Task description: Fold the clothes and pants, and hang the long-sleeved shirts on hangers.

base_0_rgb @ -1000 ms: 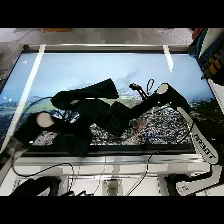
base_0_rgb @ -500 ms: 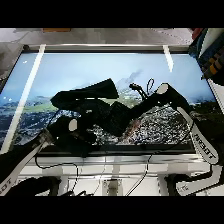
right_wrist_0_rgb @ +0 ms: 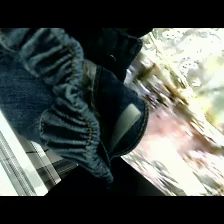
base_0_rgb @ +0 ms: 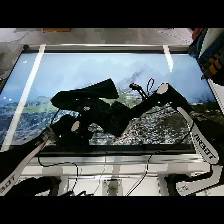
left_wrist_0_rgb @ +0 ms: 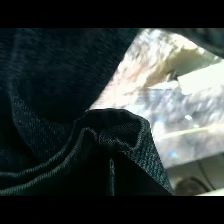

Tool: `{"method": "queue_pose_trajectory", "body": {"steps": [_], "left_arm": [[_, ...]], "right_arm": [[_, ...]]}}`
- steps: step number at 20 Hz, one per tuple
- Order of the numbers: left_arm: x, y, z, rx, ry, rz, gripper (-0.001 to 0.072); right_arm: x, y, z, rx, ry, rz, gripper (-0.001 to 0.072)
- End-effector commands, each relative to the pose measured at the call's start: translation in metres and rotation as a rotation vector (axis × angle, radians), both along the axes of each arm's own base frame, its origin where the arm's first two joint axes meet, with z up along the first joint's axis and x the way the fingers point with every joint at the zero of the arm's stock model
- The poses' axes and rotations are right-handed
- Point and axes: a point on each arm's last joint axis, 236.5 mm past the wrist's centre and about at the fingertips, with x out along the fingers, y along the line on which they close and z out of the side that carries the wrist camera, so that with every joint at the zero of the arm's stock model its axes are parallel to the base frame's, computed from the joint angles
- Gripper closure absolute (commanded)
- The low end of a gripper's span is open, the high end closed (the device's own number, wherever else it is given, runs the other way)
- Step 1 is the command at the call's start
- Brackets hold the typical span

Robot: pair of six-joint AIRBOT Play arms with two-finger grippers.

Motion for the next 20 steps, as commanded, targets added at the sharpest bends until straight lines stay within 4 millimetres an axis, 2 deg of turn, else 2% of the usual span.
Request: {"method": "queue_pose_trajectory", "body": {"steps": [1, 2, 4, 6, 8, 10, 12, 14, 15, 16, 18, 20], "left_arm": [[0.032, 0.002, 0.027, 0.021, -0.115, -0.026, 0.0692], [0.048, 0.004, 0.045, 0.028, -0.177, -0.036, 0.0692], [0.084, 0.015, 0.096, 0.050, -0.340, -0.044, 0.0692], [0.116, 0.038, 0.161, 0.046, -0.526, -0.001, 0.0691], [0.136, 0.072, 0.221, 0.005, -0.702, 0.088, 0.0692], [0.146, 0.117, 0.275, -0.041, -0.877, 0.216, 0.0692], [0.148, 0.161, 0.326, -0.087, -1.053, 0.347, 0.0692], [0.145, 0.199, 0.378, -0.156, -1.243, 0.464, 0.0691], [0.141, 0.217, 0.396, -0.189, -1.315, 0.522, 0.0691], [0.137, 0.235, 0.404, -0.203, -1.347, 0.581, 0.0691], [0.128, 0.269, 0.389, -0.146, -1.303, 0.677, 0.0691], [0.112, 0.298, 0.362, -0.061, -1.197, 0.766, 0.0691]], "right_arm": [[0.004, -0.003, 0.001, -0.008, 0.001, -0.031, 0.0678], [0.012, -0.007, 0.004, -0.015, -0.019, -0.069, 0.0679], [0.040, -0.021, 0.018, -0.030, -0.098, -0.179, 0.0679], [0.073, -0.042, 0.049, -0.022, -0.207, -0.291, 0.0679], [0.104, -0.074, 0.086, -0.023, -0.324, -0.424, 0.0679], [0.131, -0.120, 0.129, -0.047, -0.452, -0.567, 0.0679], [0.150, -0.172, 0.180, -0.061, -0.590, -0.714, 0.0679], [0.159, -0.213, 0.233, -0.045, -0.707, -0.830, 0.0679], [0.158, -0.228, 0.252, -0.042, -0.745, -0.867, 0.0679], [0.156, -0.243, 0.270, -0.046, -0.777, -0.891, 0.0679], [0.147, -0.271, 0.285, -0.083, -0.784, -0.951, 0.0679], [0.132, -0.302, 0.276, -0.167, -0.733, -1.000, 0.0679]]}}
